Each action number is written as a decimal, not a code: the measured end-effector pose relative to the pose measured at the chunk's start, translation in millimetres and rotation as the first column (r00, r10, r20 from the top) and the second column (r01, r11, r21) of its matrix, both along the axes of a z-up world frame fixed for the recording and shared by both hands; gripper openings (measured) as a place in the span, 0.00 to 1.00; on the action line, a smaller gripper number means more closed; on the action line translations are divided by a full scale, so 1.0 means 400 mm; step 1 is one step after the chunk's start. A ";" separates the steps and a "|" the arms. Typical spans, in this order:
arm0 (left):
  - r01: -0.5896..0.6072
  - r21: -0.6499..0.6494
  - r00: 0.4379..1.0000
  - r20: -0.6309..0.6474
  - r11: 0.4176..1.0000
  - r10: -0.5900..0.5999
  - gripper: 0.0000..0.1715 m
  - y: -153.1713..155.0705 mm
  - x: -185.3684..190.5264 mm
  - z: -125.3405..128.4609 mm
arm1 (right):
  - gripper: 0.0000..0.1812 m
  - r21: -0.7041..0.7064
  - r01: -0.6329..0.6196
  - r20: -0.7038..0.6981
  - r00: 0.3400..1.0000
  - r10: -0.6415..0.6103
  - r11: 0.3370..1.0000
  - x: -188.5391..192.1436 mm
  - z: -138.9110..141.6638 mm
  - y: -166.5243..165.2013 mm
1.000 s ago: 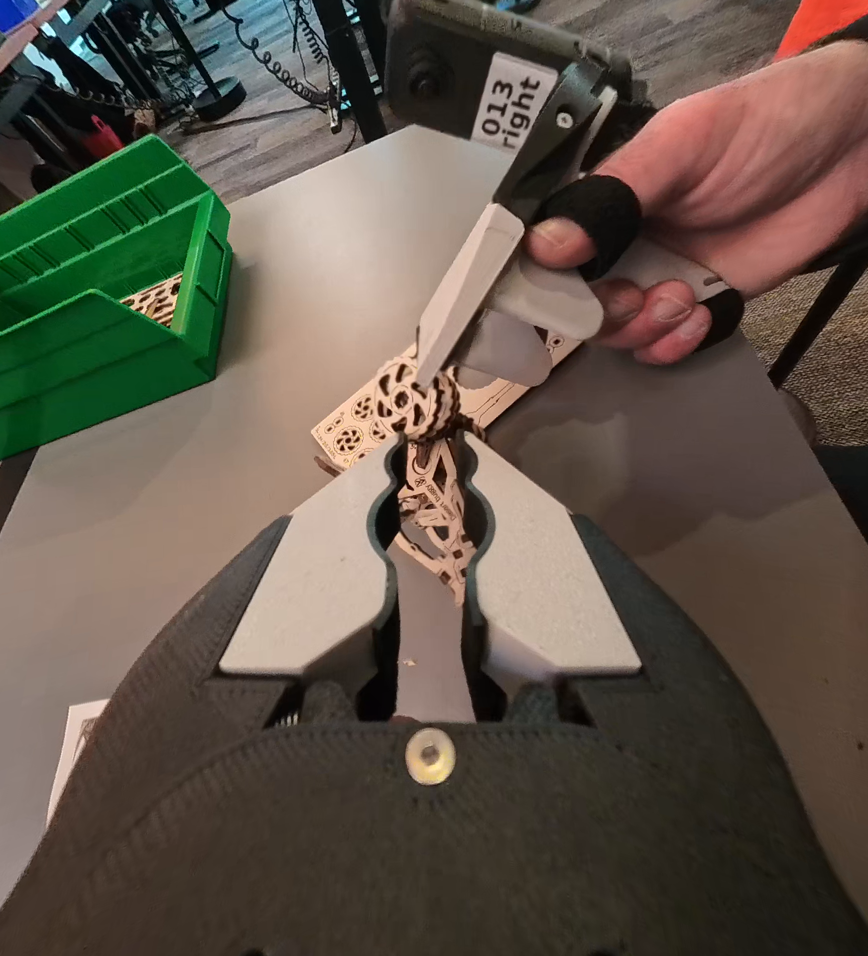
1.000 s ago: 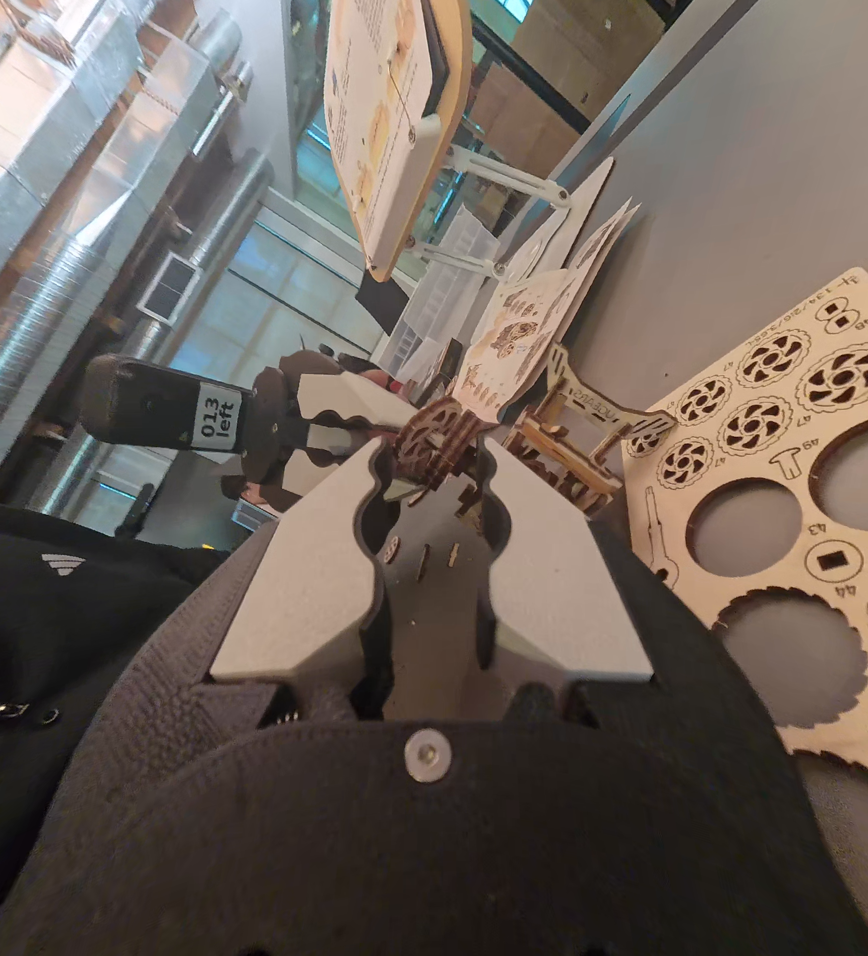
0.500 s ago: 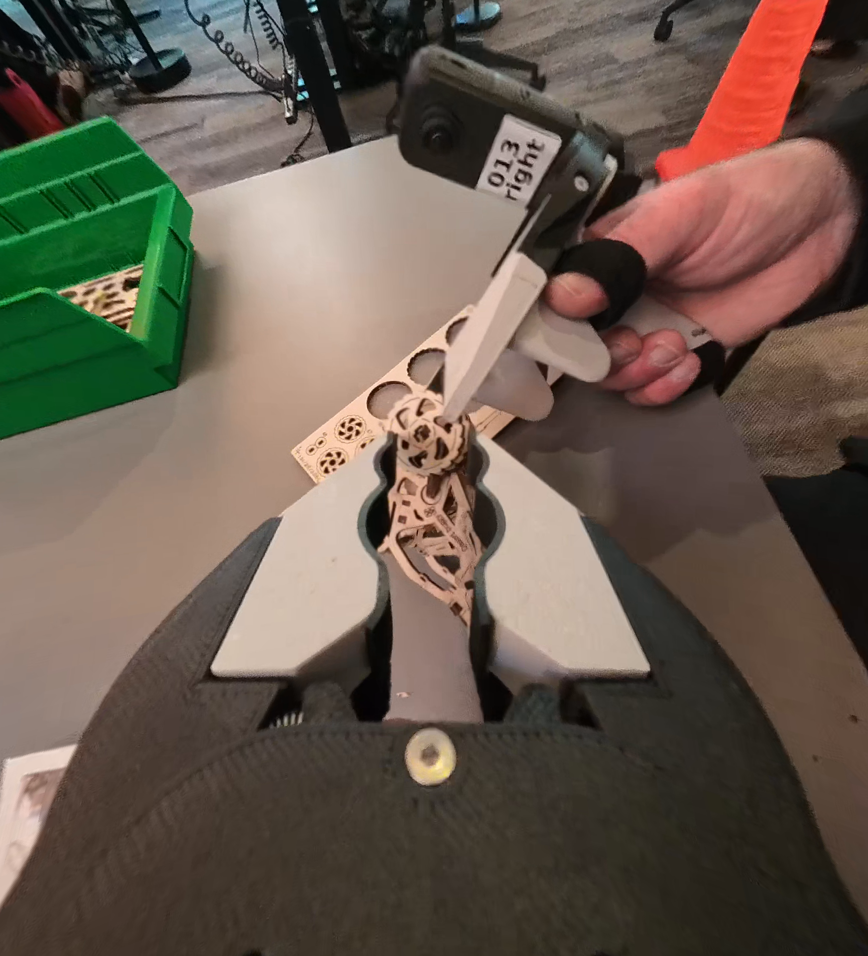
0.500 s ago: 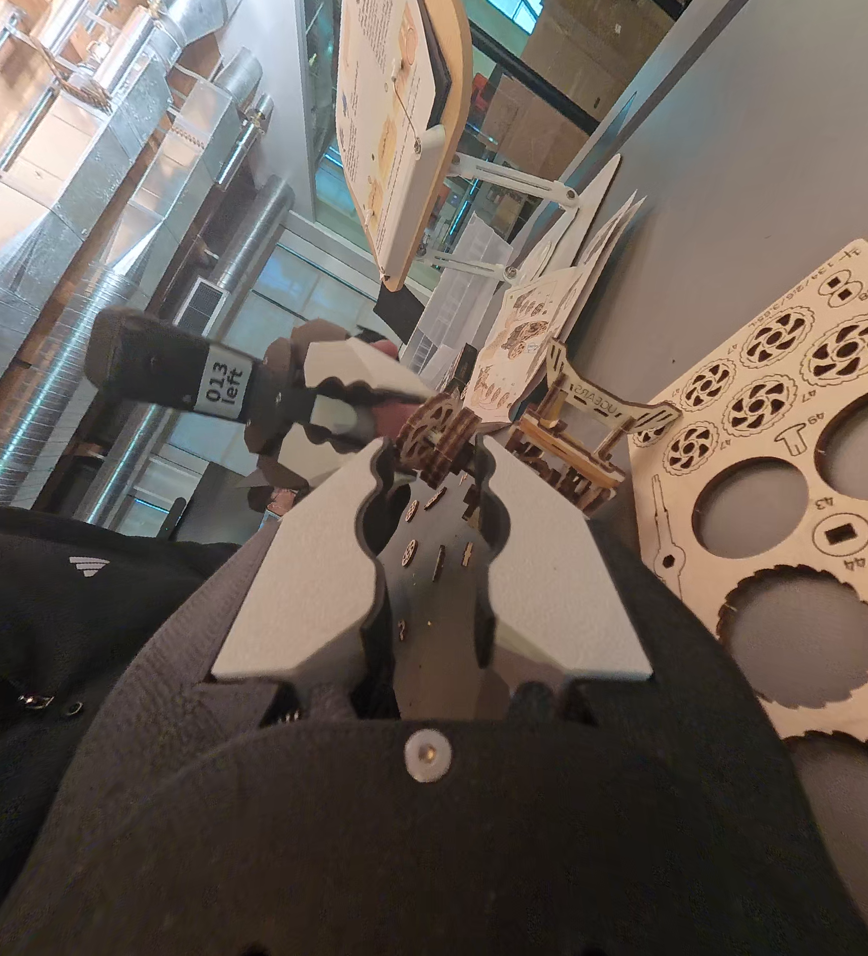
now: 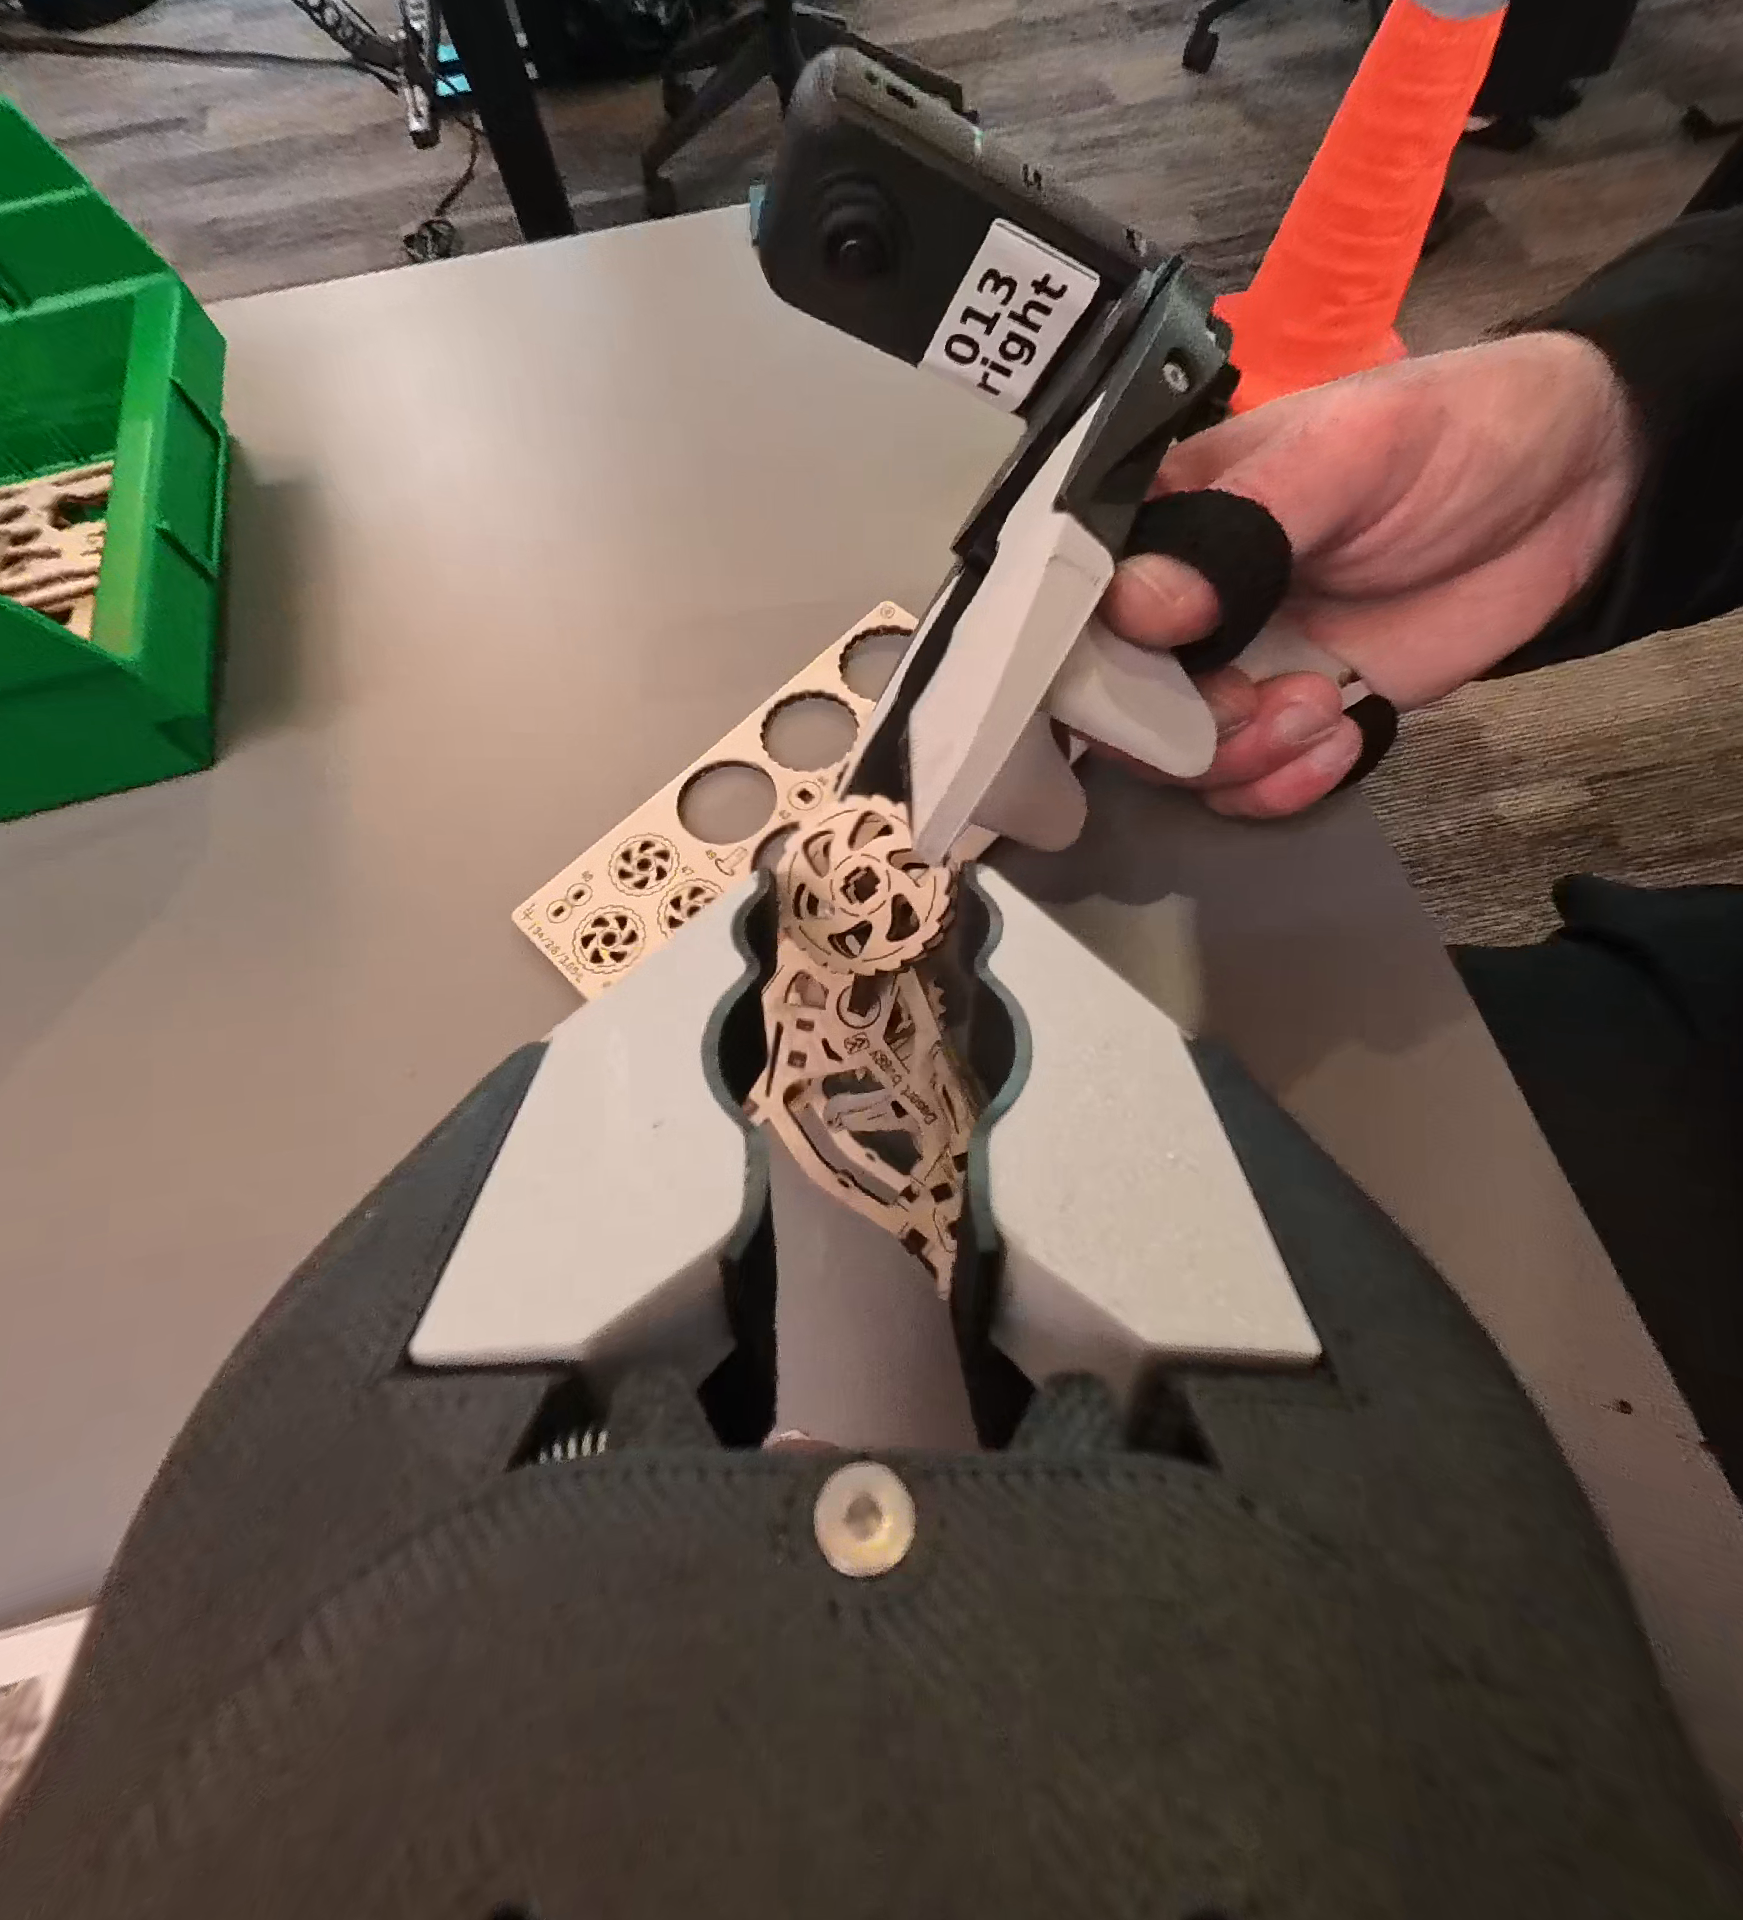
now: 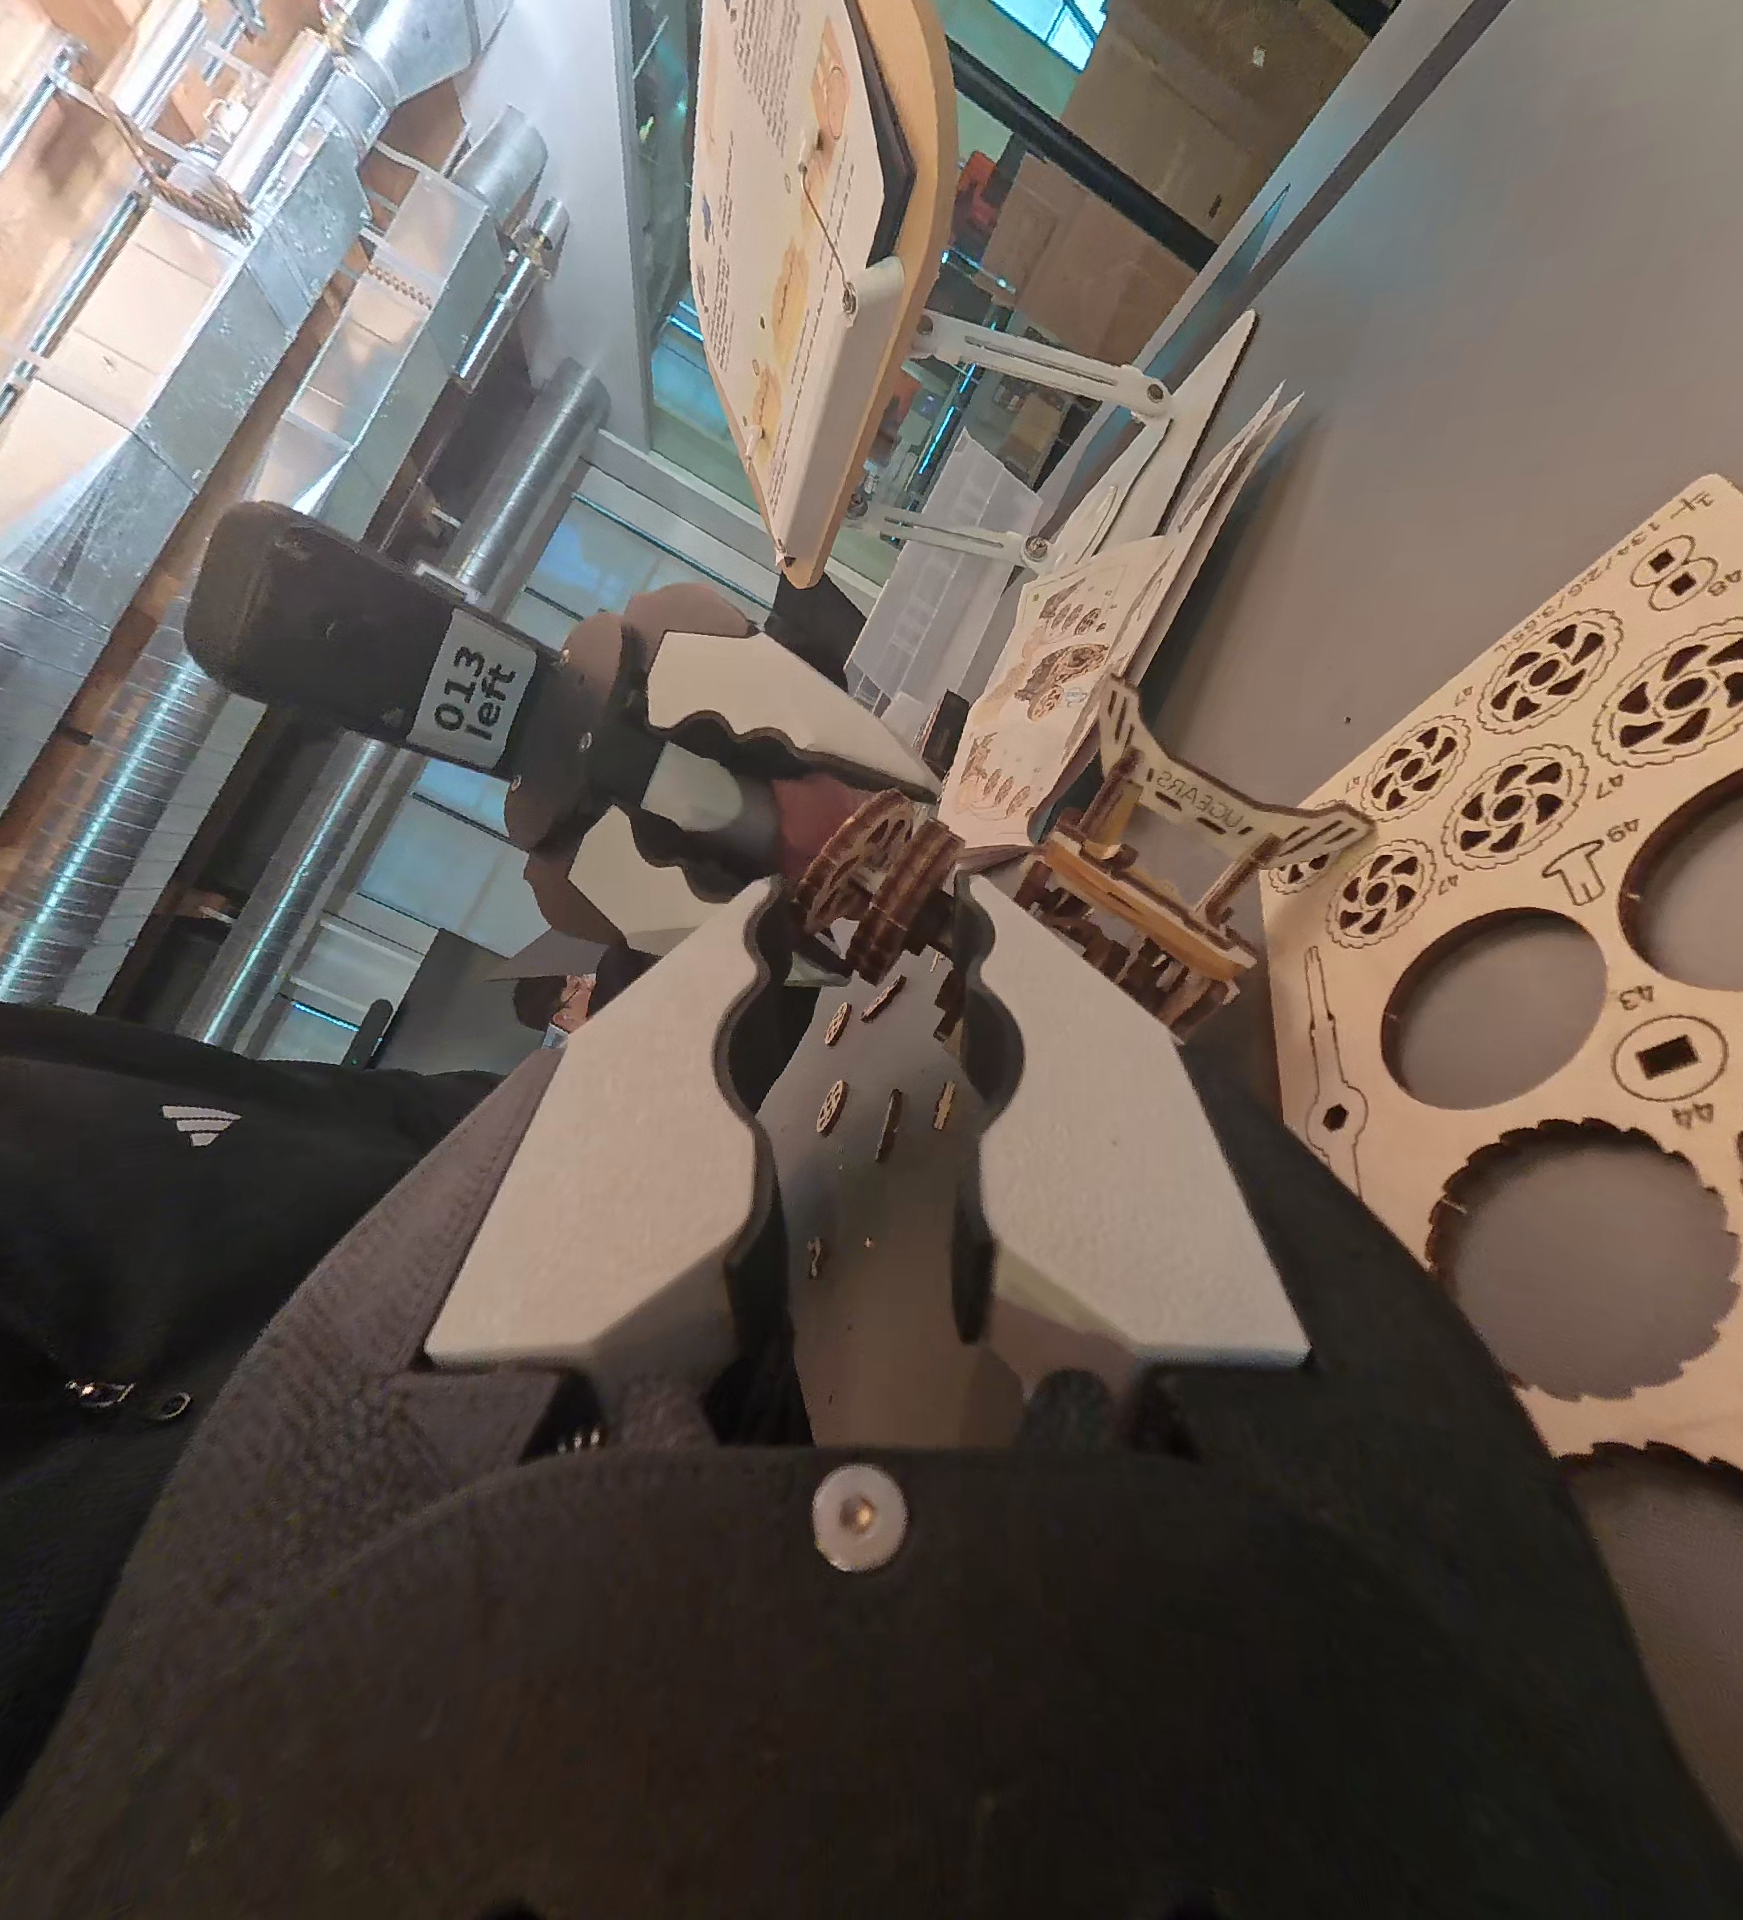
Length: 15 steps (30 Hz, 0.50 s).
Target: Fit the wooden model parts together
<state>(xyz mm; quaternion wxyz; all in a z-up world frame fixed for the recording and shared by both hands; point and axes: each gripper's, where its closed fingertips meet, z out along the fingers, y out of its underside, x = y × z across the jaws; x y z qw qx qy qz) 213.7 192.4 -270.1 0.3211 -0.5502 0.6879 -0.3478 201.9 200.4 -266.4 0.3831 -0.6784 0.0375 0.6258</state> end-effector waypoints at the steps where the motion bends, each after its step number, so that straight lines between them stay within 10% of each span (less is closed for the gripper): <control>1: -0.004 0.029 1.000 0.005 1.000 0.004 0.18 0.001 0.001 0.003 | 0.16 0.001 0.002 0.000 1.000 -0.002 1.000 0.001 0.000 0.000; 15: -0.014 0.110 1.000 0.010 0.994 0.013 0.18 -0.013 0.002 -0.002 | 0.17 -0.006 -0.027 -0.015 1.000 0.027 1.000 0.002 0.003 -0.014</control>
